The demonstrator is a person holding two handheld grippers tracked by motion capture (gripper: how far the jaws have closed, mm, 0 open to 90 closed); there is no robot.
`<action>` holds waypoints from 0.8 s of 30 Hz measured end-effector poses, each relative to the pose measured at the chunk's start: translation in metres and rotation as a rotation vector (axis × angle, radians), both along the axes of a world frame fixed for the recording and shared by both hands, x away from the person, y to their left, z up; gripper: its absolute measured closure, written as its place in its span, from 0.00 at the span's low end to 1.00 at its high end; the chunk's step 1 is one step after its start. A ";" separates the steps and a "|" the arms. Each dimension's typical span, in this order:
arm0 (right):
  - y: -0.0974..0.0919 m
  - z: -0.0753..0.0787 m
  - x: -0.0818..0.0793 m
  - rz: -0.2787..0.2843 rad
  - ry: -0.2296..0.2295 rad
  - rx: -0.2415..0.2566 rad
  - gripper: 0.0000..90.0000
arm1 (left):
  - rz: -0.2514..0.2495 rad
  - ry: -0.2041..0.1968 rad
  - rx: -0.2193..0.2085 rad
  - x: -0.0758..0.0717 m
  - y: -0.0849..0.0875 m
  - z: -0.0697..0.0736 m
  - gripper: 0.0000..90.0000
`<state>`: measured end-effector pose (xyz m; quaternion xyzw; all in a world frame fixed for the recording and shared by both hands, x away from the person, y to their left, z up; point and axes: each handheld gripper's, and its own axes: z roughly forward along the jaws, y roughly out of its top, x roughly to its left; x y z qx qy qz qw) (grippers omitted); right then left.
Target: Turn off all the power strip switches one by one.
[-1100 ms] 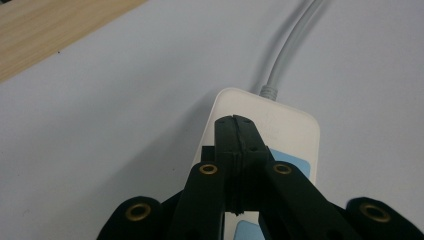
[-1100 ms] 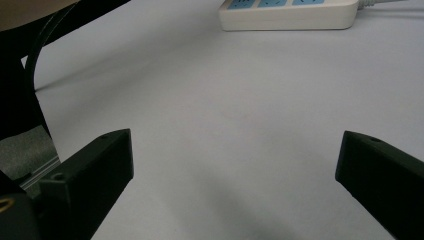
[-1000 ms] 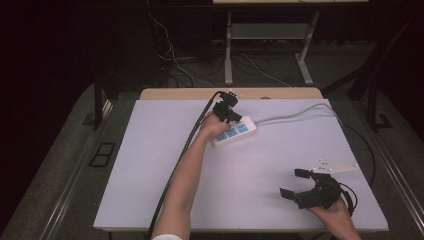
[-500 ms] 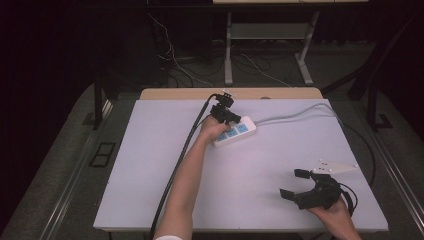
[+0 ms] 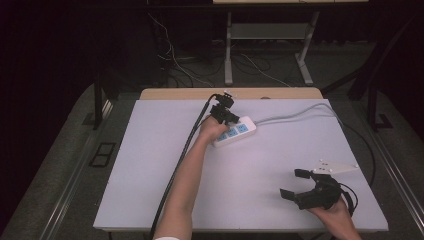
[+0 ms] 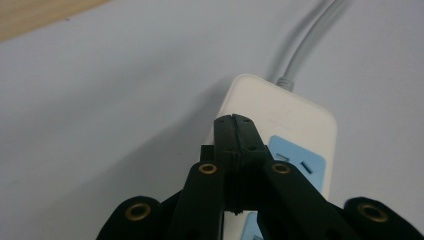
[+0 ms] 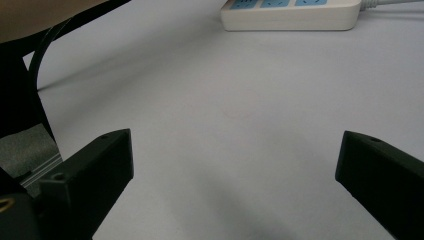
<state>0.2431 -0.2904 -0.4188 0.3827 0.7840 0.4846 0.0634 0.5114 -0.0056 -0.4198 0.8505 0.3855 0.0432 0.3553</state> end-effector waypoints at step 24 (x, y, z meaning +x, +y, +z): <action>-0.007 0.002 0.002 -0.039 -0.005 0.034 0.02 | -0.041 -0.128 -0.213 -0.025 0.032 0.048 0.99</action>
